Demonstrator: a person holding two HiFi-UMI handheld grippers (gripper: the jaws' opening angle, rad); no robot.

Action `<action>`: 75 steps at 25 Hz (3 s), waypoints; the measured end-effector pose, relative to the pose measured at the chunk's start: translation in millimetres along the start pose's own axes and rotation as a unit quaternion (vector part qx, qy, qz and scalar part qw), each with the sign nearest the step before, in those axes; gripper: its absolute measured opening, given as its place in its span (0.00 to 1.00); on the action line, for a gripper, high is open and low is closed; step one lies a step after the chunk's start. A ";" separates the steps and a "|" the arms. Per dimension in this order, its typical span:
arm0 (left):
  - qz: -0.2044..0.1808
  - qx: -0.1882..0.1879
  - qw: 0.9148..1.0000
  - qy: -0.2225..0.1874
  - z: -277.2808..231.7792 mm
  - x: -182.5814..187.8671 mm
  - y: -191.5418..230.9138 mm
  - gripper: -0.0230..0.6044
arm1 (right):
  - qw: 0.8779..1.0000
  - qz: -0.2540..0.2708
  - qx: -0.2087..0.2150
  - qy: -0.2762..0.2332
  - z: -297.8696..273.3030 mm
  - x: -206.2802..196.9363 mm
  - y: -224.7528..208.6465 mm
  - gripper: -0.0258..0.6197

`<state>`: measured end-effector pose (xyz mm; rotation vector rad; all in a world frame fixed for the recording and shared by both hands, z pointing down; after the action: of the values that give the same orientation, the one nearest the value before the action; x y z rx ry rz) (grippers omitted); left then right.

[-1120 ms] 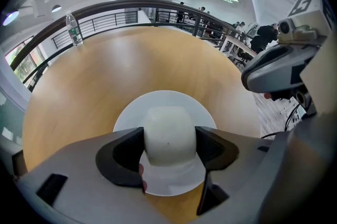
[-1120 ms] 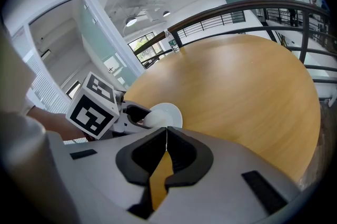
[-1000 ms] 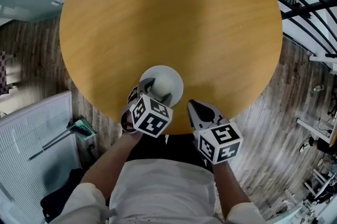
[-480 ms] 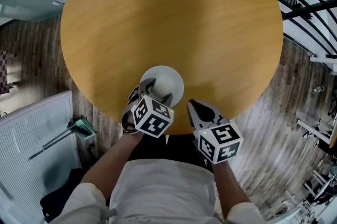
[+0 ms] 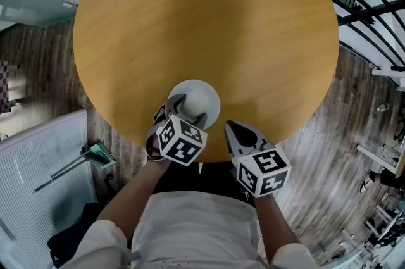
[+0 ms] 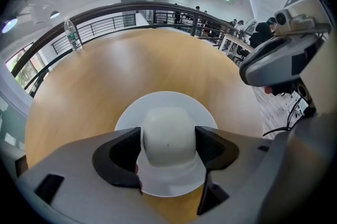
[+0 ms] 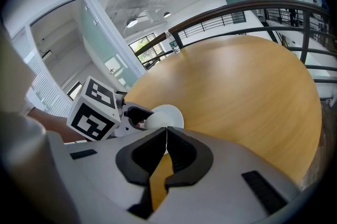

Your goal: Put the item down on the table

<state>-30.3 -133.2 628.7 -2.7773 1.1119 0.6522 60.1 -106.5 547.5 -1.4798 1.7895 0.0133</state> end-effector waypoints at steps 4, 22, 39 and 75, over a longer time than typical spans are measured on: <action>-0.003 0.000 1.000 -0.005 4.4 5.6 0.4 0.55 | 1.000 0.004 0.002 0.000 0.9 2.7 0.7 0.08; 0.060 -0.011 0.997 -0.053 78.0 8.0 -9.0 0.46 | 0.998 0.052 0.014 -0.030 31.0 28.1 30.0 0.08; 0.102 0.013 0.986 -0.133 178.6 -10.1 -48.8 0.08 | 0.993 0.093 0.026 -0.064 79.8 23.9 74.6 0.08; 0.109 -0.008 0.979 -0.173 211.6 -16.4 -60.2 0.07 | 0.992 0.099 0.036 -0.074 101.3 23.8 107.3 0.08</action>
<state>-75.8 -30.6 438.8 -2.4390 1.3396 1.1197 27.4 -44.1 415.7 -1.2144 1.7892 0.1538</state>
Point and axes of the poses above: the fingertips, and each gripper's own axes: z backward along the fingers, y to its left, x out of its top, the point moved 2 cm from there along z, backward along the fingers, and after that the axes turned 1 degree about -z, right-handed, at the moved point
